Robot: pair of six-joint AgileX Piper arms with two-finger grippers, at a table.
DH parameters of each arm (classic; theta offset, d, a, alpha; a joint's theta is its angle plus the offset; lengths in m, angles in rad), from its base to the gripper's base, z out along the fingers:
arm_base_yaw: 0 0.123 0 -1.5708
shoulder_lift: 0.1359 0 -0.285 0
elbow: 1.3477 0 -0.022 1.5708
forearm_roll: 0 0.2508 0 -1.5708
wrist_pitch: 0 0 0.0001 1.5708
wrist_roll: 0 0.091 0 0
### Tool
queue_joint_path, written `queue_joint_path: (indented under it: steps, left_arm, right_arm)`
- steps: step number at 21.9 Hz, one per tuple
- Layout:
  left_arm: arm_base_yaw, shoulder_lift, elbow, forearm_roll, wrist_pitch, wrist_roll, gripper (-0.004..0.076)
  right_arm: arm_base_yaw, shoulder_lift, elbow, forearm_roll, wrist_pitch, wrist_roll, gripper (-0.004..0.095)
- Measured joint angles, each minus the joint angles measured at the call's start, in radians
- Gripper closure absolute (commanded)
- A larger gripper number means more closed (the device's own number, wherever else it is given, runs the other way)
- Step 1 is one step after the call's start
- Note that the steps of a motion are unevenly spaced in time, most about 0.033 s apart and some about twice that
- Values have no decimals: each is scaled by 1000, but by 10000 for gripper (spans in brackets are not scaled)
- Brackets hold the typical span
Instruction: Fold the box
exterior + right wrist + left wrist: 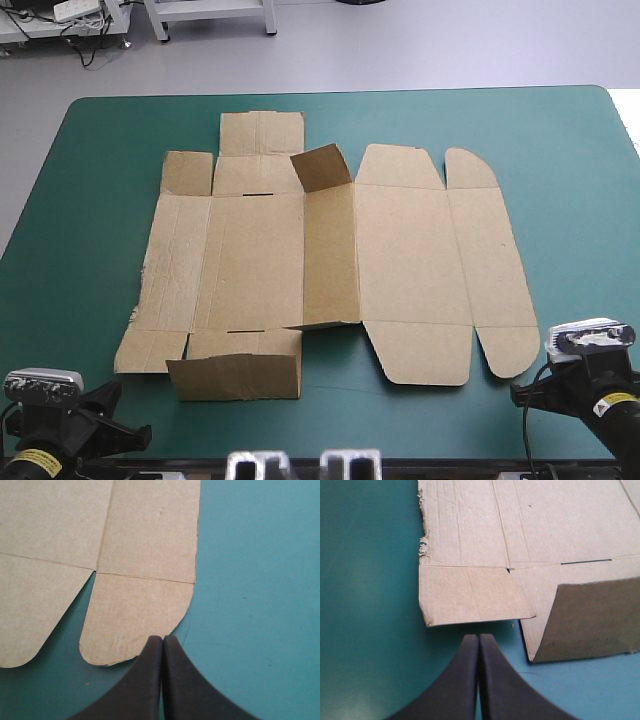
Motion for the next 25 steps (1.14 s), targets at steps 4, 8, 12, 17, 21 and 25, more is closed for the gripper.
queue_joint_path:
  steps: [4,8,12,17,21,25]
  left_arm:
    - [0,0,0,0,2,0,734]
    - [0,0,0,0,2,0,734]
    - [0,0,0,0,3,0,734]
    - [0,8,-35,-28,13,19,734]
    - [0,59,-115,-28,15,31,734]
    - [0,206,-273,-28,13,104,734]
  right_arm:
    - [0,0,0,0,0,0,927]
    - [0,0,0,0,0,0,927]
    - [0,0,0,0,0,0,927]
    - [0,0,0,0,0,0,927]
    - [0,0,0,0,0,0,927]
    - [0,0,0,0,0,0,927]
